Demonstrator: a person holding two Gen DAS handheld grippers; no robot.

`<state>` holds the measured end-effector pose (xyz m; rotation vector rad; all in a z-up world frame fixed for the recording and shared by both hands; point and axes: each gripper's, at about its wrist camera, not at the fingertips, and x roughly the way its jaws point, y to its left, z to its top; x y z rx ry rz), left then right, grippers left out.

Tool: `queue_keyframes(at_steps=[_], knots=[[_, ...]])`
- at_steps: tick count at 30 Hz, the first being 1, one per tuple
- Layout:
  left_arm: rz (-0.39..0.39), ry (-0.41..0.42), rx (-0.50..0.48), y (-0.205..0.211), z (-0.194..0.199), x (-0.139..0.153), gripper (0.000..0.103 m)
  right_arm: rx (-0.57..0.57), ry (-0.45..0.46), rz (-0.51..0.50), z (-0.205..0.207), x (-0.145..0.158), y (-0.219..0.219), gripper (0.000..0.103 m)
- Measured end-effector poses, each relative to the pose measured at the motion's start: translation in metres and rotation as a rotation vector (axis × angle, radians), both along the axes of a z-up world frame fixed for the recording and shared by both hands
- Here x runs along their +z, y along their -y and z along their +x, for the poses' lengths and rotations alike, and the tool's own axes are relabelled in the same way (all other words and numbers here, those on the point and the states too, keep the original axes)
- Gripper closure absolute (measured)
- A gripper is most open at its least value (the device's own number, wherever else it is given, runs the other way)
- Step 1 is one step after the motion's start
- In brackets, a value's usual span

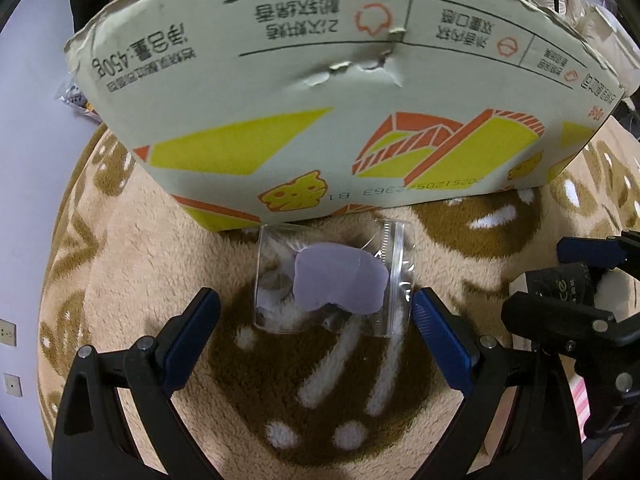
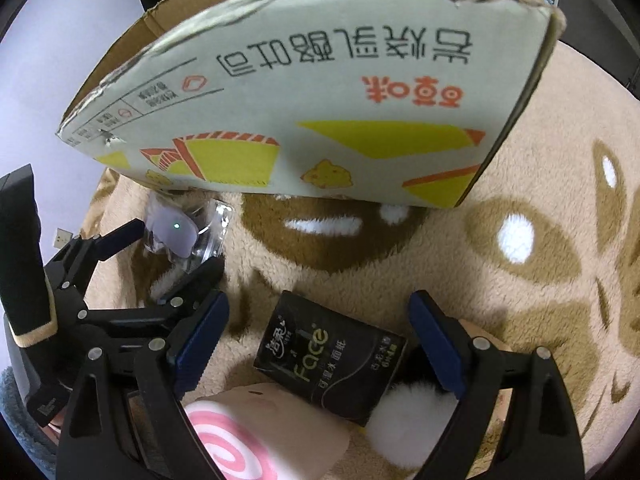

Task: Organize soft objects
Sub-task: 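Grasp the clear bag with the left tool while the right tool grasps the black Face tissue pack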

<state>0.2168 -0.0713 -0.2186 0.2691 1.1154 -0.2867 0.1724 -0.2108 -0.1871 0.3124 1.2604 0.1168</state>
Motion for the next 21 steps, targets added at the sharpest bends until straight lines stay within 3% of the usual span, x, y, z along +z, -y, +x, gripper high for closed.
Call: queue_keyframes(at_steps=[16,19,21], knots=[[0.024,0.023,-0.017,0.015,0.000,-0.008,0.006,-0.001,-0.017,-0.032,-0.006,0.000,0.002,0.011],[0.021,0.029,-0.019,0.015,-0.001,-0.009,0.007,0.005,-0.024,-0.025,-0.005,-0.003,0.001,0.023],[0.003,0.024,-0.009,0.010,-0.003,-0.004,0.010,0.017,-0.027,-0.043,-0.005,-0.003,0.001,0.024]])
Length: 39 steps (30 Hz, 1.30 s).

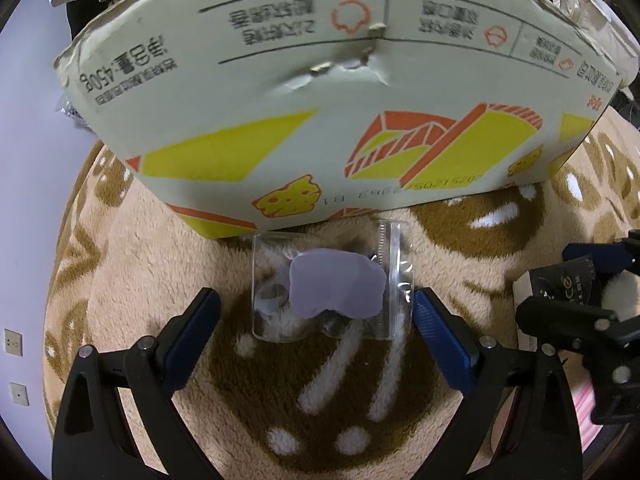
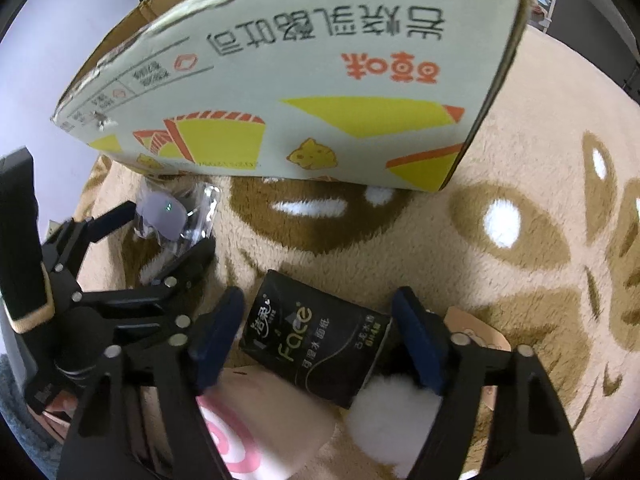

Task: Organize soft objects
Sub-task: 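Grasp the clear bag with the left tool while the right tool grasps the black Face tissue pack, then lift the clear bag with the left tool while the right tool carries the black tissue pack over the box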

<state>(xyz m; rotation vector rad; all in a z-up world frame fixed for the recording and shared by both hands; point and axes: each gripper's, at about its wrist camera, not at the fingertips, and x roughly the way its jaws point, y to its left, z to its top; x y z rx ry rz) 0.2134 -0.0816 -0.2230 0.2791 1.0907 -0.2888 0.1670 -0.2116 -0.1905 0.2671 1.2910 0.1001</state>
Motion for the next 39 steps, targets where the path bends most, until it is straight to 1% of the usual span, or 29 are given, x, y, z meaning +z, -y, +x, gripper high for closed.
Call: queue_keyframes(at_steps=[2,4,6,8,13,16,22,28,34,39], knots=[[-0.018,-0.005,0.016,-0.005,0.001,0.003,0.014,0.003,0.001,-0.011,0.001,-0.001,-0.003,0.025],[-0.033,-0.004,0.033,-0.008,0.002,0.005,0.019,0.001,0.003,-0.016,0.001,0.000,-0.004,0.030],[-0.034,-0.001,0.040,-0.009,0.002,0.006,0.025,-0.005,0.005,-0.015,0.001,0.000,-0.003,0.031],[-0.032,0.003,0.044,-0.009,0.003,0.006,0.027,-0.011,0.007,-0.009,0.001,-0.001,-0.002,0.031],[-0.038,0.003,0.047,-0.009,0.002,0.007,0.028,-0.003,0.017,-0.030,0.002,-0.001,-0.007,0.032],[-0.042,0.002,0.051,-0.008,0.000,0.010,0.028,-0.009,0.026,-0.029,0.000,-0.001,-0.001,0.033],[-0.055,0.006,0.075,-0.022,0.002,0.018,0.030,0.000,0.063,-0.060,-0.002,0.005,0.004,0.033],[-0.062,0.011,0.090,-0.028,-0.003,0.024,0.030,0.003,0.115,-0.071,0.002,0.013,-0.002,0.033],[-0.059,0.024,0.097,-0.036,-0.011,0.033,0.031,-0.004,0.180,-0.061,-0.002,0.025,0.004,0.034],[-0.051,0.045,0.095,-0.037,-0.021,0.043,0.031,-0.020,0.210,-0.092,-0.005,0.030,0.010,0.034]])
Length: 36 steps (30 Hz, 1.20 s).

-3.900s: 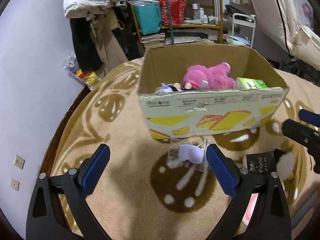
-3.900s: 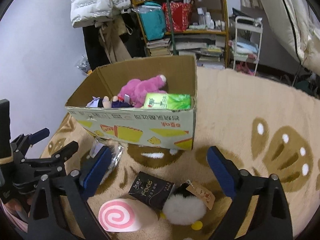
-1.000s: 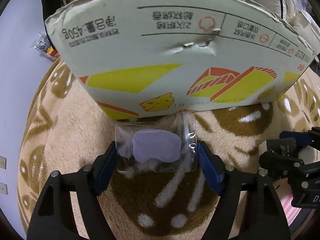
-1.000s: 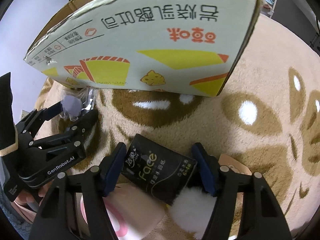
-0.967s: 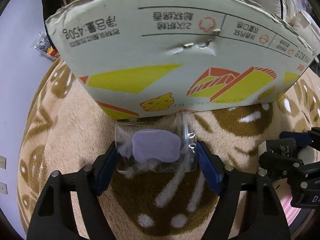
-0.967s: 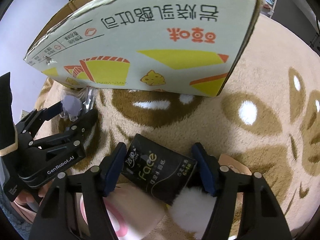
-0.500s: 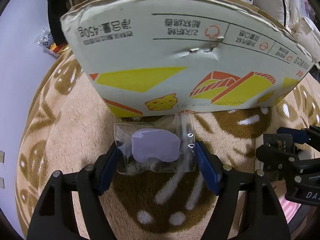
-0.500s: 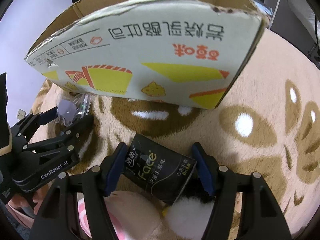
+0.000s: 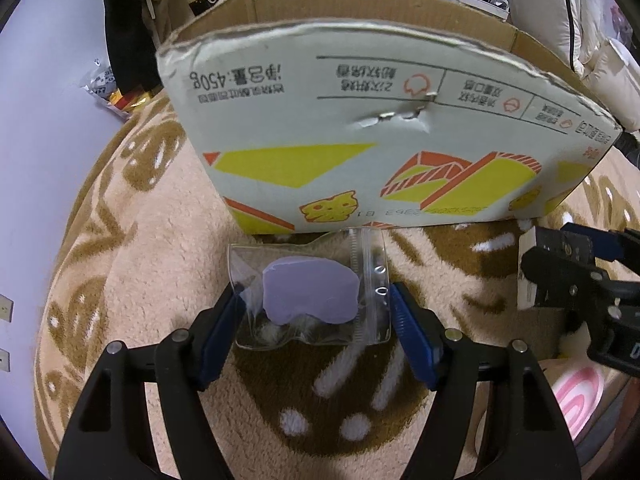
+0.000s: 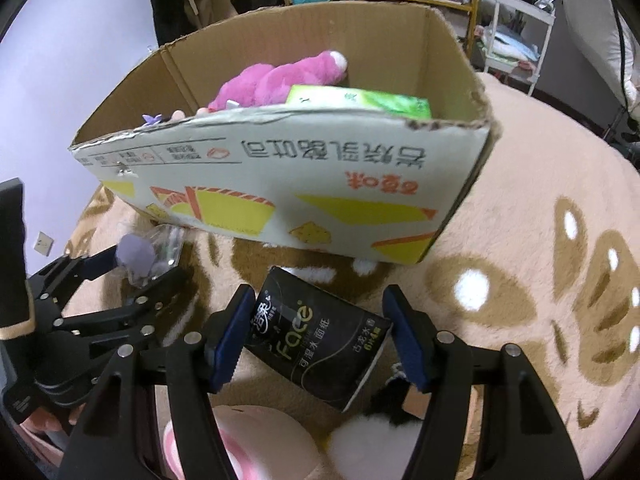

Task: Organize soft objects
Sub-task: 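Lift the clear bag with the left tool while the right tool carries the black tissue pack over the box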

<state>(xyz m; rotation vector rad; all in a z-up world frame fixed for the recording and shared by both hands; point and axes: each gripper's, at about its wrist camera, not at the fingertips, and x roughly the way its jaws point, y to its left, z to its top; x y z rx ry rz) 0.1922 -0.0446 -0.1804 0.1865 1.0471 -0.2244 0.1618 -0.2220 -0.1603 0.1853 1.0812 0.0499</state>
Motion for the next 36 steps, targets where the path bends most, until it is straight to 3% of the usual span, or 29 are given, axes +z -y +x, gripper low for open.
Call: queue_keyframes(at_steps=[14,26,33,36], knots=[[0.001,0.111,0.017,0.007,-0.044,0.050,0.031,-0.056,0.142,-0.071,-0.022,0.038,0.010,0.034],[-0.028,0.436,0.057,0.003,-0.076,0.115,0.031,-0.108,0.442,-0.114,-0.060,0.107,0.008,0.034],[-0.049,0.560,0.098,-0.006,-0.082,0.135,0.031,-0.113,0.579,-0.168,-0.066,0.135,0.006,0.034],[-0.049,0.576,0.097,-0.006,-0.078,0.137,0.031,-0.114,0.628,-0.180,-0.065,0.145,0.008,0.034]])
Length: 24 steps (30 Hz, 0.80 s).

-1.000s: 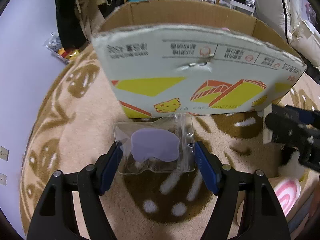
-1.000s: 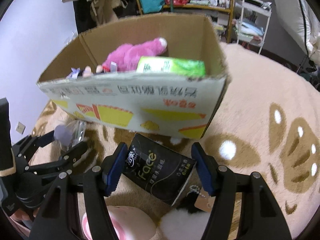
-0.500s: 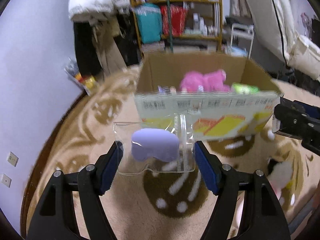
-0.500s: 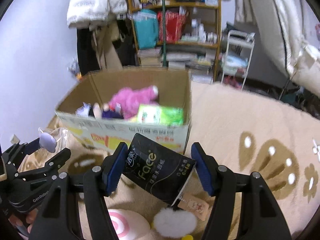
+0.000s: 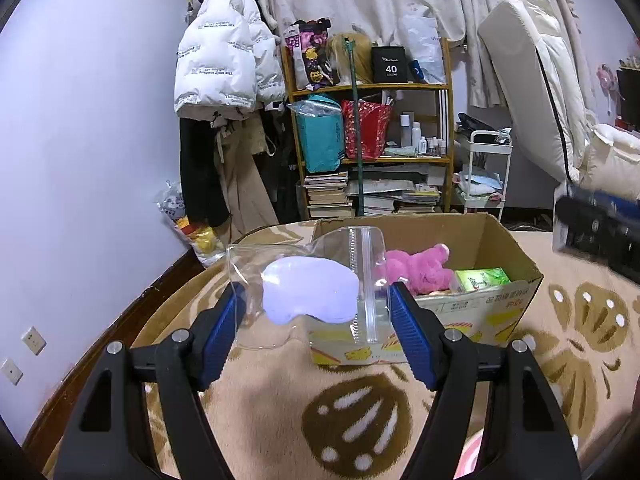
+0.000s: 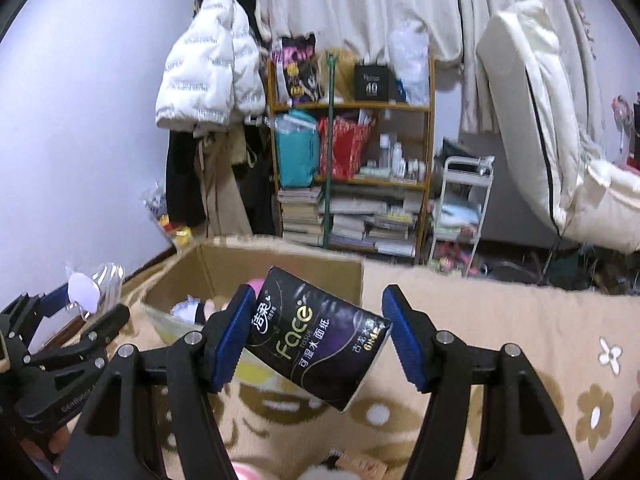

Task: Organize soft objects
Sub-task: 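Lift the clear bag with the left tool while the right tool carries the black tissue pack over the box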

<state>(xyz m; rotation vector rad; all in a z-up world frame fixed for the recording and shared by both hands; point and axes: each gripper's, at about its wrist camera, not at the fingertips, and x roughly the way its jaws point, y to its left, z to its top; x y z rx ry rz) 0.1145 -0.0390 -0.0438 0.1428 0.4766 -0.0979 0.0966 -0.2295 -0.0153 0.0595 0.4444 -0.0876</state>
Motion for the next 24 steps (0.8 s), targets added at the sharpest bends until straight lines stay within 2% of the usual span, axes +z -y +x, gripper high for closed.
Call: queue_keyframes(at_steps=[6,18,24], knots=[[-0.015,0.031,0.001,0.001,0.015,0.007,0.031,0.000,0.032,-0.009,0.015,0.007,0.005,0.034],[0.029,0.069,-0.044,0.025,0.050,0.006,0.031,0.041,0.055,0.014,0.044,-0.008,0.011,0.034],[0.028,0.031,-0.092,0.038,0.061,-0.009,0.031,0.055,0.023,0.029,0.055,-0.025,0.014,0.034]])
